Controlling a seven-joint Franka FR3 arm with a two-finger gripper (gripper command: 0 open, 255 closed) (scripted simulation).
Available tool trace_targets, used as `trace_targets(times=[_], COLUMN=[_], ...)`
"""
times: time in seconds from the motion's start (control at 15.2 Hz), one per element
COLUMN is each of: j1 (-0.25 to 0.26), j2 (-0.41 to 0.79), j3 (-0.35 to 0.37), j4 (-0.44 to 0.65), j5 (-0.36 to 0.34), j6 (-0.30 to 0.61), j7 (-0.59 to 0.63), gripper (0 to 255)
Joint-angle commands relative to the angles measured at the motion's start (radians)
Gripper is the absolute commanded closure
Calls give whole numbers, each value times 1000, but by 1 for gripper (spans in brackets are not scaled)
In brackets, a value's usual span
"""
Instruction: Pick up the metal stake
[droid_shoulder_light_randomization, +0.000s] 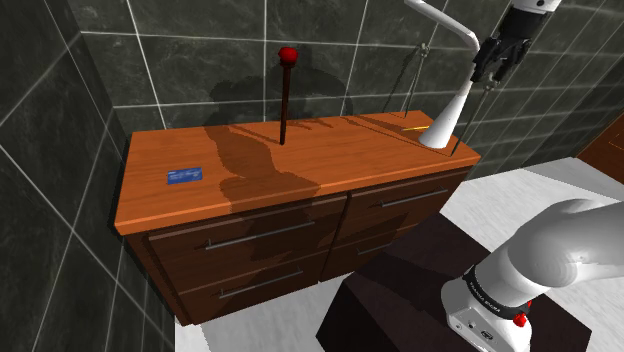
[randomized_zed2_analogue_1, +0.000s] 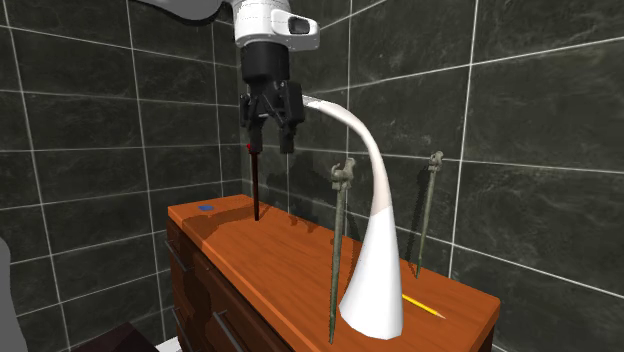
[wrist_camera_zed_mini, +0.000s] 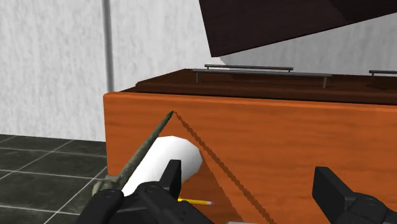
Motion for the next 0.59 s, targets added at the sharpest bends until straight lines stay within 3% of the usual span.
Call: trace_targets(times=[0.0,0.53], j1=[-9,-34], j2=[49,279], j3=[-48,-221], j4=[40,251], j5=[0,59], j6=[6,-5], j7=[-44,-216], gripper=[0,0])
